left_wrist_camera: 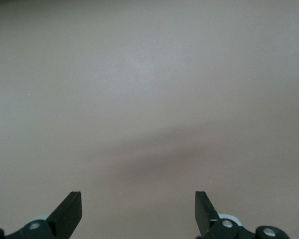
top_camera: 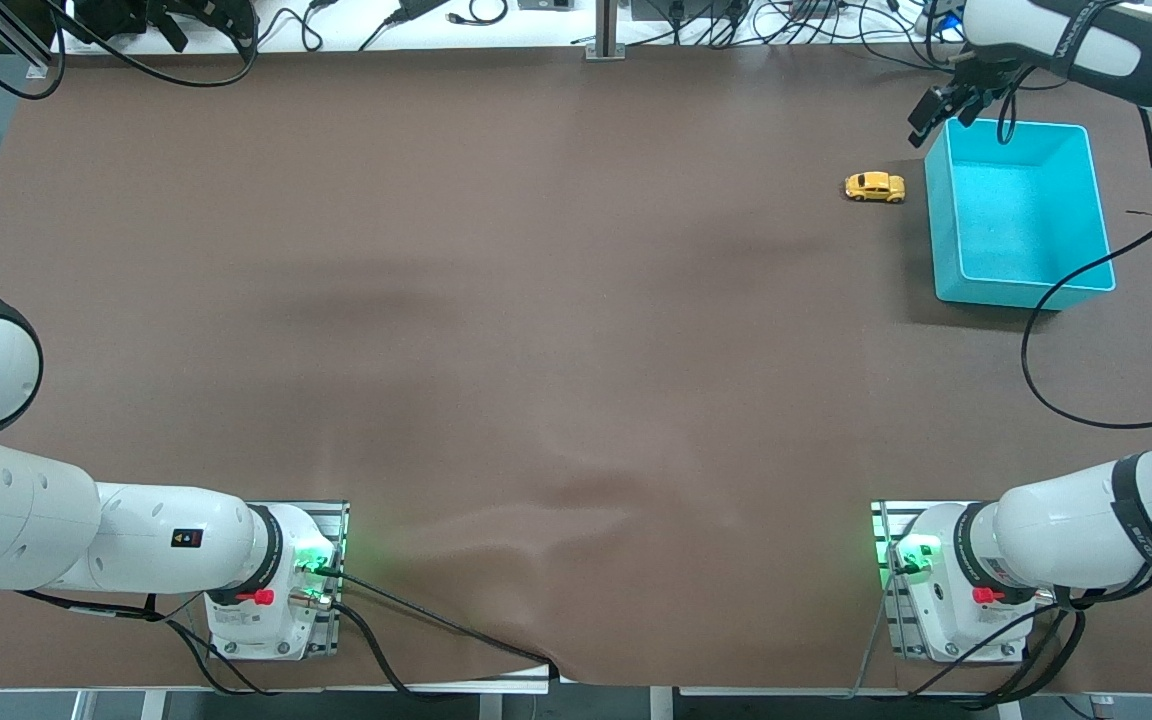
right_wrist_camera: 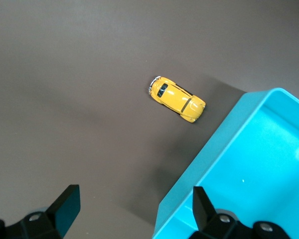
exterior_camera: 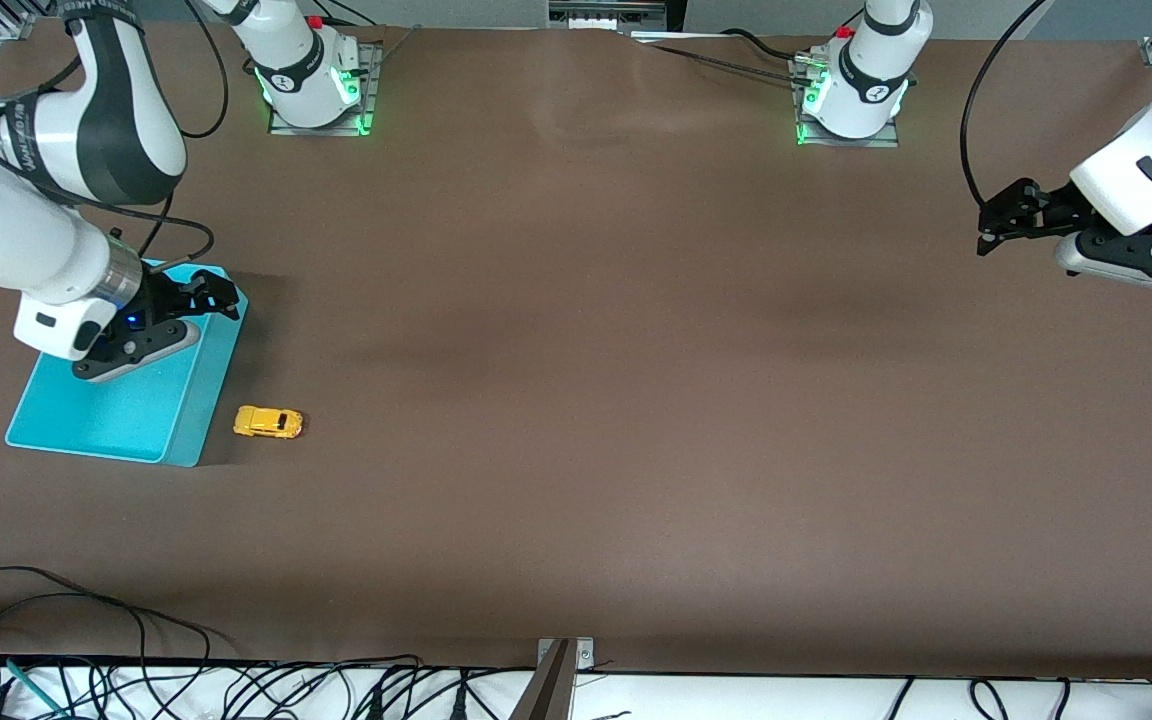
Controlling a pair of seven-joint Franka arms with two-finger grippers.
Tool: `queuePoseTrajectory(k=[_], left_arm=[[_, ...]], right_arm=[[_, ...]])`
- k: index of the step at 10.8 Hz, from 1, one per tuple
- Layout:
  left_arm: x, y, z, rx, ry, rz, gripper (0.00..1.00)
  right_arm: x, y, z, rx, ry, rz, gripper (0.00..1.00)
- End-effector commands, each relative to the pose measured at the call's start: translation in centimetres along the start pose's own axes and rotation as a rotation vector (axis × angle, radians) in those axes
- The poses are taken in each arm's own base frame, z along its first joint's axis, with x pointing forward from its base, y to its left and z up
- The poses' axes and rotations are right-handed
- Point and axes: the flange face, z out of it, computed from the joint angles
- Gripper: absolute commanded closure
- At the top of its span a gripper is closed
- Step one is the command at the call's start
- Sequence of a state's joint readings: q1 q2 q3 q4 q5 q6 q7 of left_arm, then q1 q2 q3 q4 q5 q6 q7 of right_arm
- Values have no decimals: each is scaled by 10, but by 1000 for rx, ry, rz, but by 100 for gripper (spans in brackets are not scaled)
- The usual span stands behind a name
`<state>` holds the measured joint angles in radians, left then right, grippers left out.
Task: Wind up and store yellow beetle car
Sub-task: 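Move the right gripper over the blue bin toward the car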
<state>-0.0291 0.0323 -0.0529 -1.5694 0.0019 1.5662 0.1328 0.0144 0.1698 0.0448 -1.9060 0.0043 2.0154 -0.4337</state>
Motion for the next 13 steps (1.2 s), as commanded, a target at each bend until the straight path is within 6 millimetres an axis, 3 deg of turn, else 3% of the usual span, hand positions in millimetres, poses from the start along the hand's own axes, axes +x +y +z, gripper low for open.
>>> queuePoseTrajectory(k=[1,5,13], left_arm=[[1,-2,-10,-4,21,-26,0],[-6,-2,-5,-2,45,-29,0],[-9,8,-8,-3,22,-6,0]], right_arm=[[7,16,33,8,26,-65,0],[32,22,97,-16,74,-397,0],[43,32,182,-36,112,-858,0]])
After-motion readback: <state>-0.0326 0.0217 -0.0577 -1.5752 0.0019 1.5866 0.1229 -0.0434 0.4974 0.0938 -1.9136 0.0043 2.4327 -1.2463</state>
